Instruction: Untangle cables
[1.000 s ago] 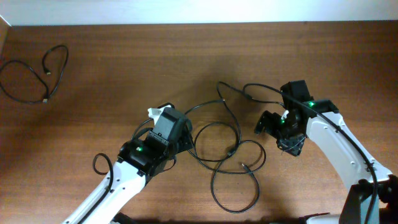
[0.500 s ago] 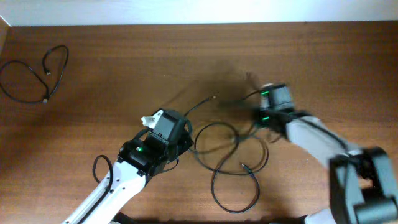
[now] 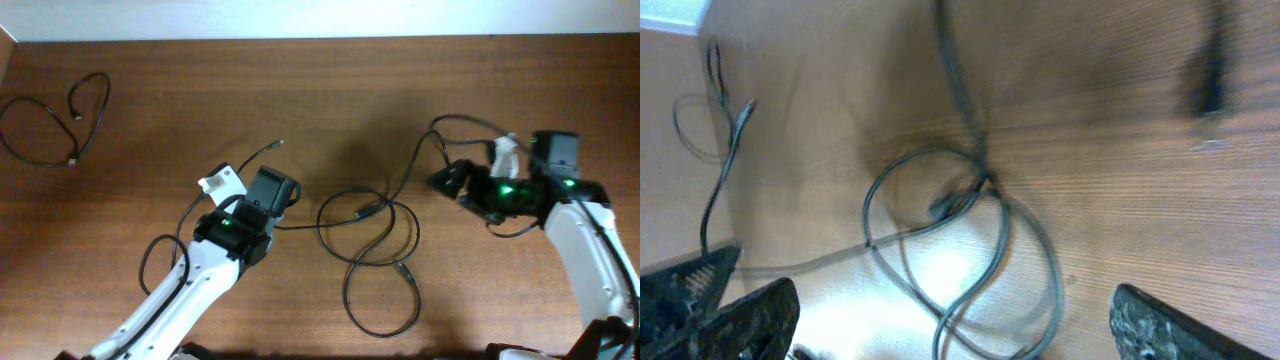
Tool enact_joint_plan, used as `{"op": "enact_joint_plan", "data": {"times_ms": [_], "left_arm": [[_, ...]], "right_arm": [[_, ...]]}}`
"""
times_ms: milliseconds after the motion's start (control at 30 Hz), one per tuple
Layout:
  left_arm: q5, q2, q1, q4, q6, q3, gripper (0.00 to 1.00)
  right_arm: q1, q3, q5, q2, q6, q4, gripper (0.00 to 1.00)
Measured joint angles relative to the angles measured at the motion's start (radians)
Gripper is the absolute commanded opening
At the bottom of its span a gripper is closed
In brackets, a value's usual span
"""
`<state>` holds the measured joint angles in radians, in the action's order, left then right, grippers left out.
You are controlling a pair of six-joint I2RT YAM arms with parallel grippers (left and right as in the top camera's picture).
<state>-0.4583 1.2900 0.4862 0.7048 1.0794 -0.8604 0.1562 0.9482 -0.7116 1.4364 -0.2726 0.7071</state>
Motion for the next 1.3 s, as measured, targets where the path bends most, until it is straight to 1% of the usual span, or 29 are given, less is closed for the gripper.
{"op": "enact_joint_plan", "data": {"times_ms": [33, 67, 100, 133, 167, 200, 233, 267, 300, 333, 367, 400, 433, 467, 500, 533, 567, 600, 633, 667, 733, 767, 800, 833, 933, 1033, 1133, 1233, 1300], "left_arm": [[-0.011, 0.023, -0.001, -0.029, -0.022, 0.003, 0.00], [-0.010, 0.023, -0.001, -0.082, -0.057, 0.007, 0.00], [-0.011, 0.023, -0.001, -0.136, -0.097, 0.005, 0.00], [-0.004, 0.023, -0.001, -0.159, -0.126, -0.002, 0.00], [0.014, 0.023, -0.001, -0.175, -0.146, -0.015, 0.00], [0.033, 0.023, -0.001, -0.176, -0.151, -0.027, 0.00], [0.057, 0.023, -0.001, -0.176, -0.157, -0.051, 0.00], [0.068, 0.023, -0.001, -0.175, -0.158, -0.071, 0.00], [0.078, 0.023, -0.001, -0.176, -0.161, -0.100, 0.00], [0.087, 0.023, 0.000, -0.177, -0.161, -0.151, 0.00], [0.089, 0.023, -0.001, -0.179, -0.161, -0.182, 0.00], [0.088, 0.023, -0.001, -0.197, -0.192, -0.211, 0.00], [0.083, 0.023, -0.001, -0.261, -0.272, -0.264, 0.00], [0.070, 0.023, -0.001, -0.343, -0.428, -0.345, 0.00], [0.039, 0.021, 0.000, -0.365, -0.581, -0.396, 0.00], [-0.022, 0.021, 0.000, -0.389, -0.685, -0.477, 0.00], [-0.146, 0.017, 0.000, -0.365, -0.783, -0.517, 0.00], [-0.221, 0.011, -0.002, -0.273, -0.816, -0.529, 0.00], [-0.258, 0.012, -0.002, -0.136, -0.802, -0.532, 0.00], [-0.279, 0.014, -0.002, -0.035, -0.766, -0.531, 0.00], [-0.296, 0.024, -0.002, 0.146, -0.615, -0.533, 0.00], [-0.275, 0.035, -0.002, 0.238, -0.495, -0.533, 0.00], [-0.235, 0.068, -0.003, 0.281, -0.383, -0.532, 0.00], [-0.175, 0.121, -0.002, 0.283, -0.283, -0.532, 0.00], [-0.093, 0.230, -0.002, 0.283, -0.222, -0.531, 0.00], [-0.072, 0.253, -0.002, 0.283, -0.210, -0.531, 0.00], [-0.099, 0.253, -0.019, 0.283, -0.207, -0.531, 0.00], [-0.114, 0.253, -0.127, 0.312, -0.208, -0.531, 0.02], [-0.097, 0.253, -0.193, 0.340, -0.211, -0.531, 0.00]], "right_arm": [[-0.058, 0.004, 0.033, 0.000, 0.019, 0.063, 0.95], [-0.124, 0.002, 0.103, 0.000, 0.023, 0.122, 0.89], [-0.196, -0.003, 0.195, 0.002, 0.027, 0.126, 0.78], [-0.262, -0.021, 0.304, 0.013, 0.009, 0.122, 0.73], [-0.291, -0.048, 0.388, 0.026, -0.038, 0.111, 0.72], [-0.328, -0.095, 0.443, 0.059, -0.074, 0.052, 0.71], [-0.358, -0.140, 0.475, 0.090, -0.099, -0.001, 0.65], [-0.370, -0.170, 0.489, 0.109, -0.113, -0.037, 0.56], [-0.373, -0.190, 0.500, 0.126, -0.125, -0.066, 0.40], [-0.374, -0.193, 0.510, 0.129, -0.140, -0.108, 0.11], [-0.374, -0.199, 0.516, 0.134, -0.150, -0.129, 0.04], [-0.374, -0.203, 0.532, 0.143, -0.179, -0.148, 0.04], [-0.373, -0.203, 0.549, 0.151, -0.227, -0.153, 0.04], [-0.373, -0.205, 0.554, 0.156, -0.282, -0.157, 0.20], [-0.373, -0.205, 0.554, 0.156, -0.311, -0.156, 0.66], [-0.373, -0.205, 0.543, 0.157, -0.330, -0.168, 0.98], [-0.385, -0.195, 0.521, 0.158, -0.346, -0.185, 0.99], [-0.388, -0.183, 0.520, 0.154, -0.354, -0.192, 0.98], [-0.388, -0.180, 0.525, 0.150, -0.355, -0.195, 0.98], [-0.389, -0.181, 0.530, 0.150, -0.357, -0.196, 0.98], [-0.389, -0.181, 0.531, 0.151, -0.359, -0.195, 0.99], [-0.389, -0.181, 0.531, 0.151, -0.359, -0.192, 0.98], [-0.389, -0.181, 0.533, 0.151, -0.358, -0.189, 0.99], [-0.389, -0.181, 0.537, 0.151, -0.357, -0.187, 0.98], [-0.389, -0.180, 0.539, 0.151, -0.356, -0.184, 0.98], [-0.389, -0.180, 0.539, 0.151, -0.356, -0.184, 0.99], [-0.389, -0.180, 0.539, 0.151, -0.357, -0.184, 0.98], [-0.389, -0.180, 0.550, 0.151, -0.347, -0.181, 0.99], [-0.389, -0.181, 0.554, 0.151, -0.343, -0.187, 0.98]]}}
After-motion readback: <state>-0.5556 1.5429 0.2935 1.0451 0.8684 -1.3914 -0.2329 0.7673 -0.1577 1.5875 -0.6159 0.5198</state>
